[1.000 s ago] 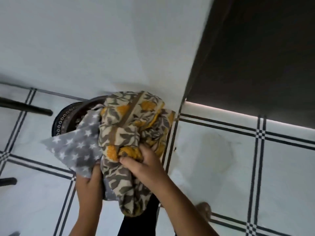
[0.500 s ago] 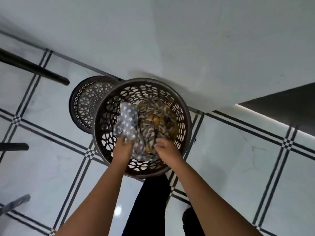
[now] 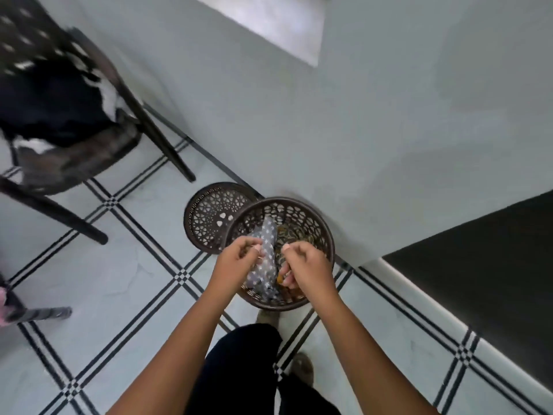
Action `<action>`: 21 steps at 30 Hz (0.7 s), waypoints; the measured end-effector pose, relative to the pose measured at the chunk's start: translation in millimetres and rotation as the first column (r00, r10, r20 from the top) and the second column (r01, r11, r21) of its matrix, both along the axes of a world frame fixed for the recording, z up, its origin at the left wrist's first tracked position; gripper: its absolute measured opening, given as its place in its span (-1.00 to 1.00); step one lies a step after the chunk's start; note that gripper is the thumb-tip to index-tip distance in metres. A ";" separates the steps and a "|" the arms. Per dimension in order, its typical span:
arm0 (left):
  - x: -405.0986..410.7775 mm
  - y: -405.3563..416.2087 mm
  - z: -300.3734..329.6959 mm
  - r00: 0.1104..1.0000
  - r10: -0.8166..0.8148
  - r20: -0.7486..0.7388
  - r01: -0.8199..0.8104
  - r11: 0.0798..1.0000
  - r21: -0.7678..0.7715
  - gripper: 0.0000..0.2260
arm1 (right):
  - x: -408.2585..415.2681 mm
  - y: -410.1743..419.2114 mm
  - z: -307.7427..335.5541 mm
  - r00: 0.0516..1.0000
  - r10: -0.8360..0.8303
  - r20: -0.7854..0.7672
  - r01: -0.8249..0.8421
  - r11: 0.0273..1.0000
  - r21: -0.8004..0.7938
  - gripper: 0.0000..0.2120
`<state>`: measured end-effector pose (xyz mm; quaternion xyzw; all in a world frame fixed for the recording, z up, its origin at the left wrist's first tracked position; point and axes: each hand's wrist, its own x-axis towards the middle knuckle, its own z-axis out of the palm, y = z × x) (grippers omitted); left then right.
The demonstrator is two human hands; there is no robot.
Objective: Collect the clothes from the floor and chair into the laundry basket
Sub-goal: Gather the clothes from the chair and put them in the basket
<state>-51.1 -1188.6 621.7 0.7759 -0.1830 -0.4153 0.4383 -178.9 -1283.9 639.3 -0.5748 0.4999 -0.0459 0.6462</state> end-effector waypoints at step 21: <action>284.0 306.1 168.1 0.828 0.525 0.197 -0.521 0.850 -0.077 -0.88 | 363.0 215.1 143.8 0.750 0.650 0.123 -0.618 0.755 -0.221 -0.81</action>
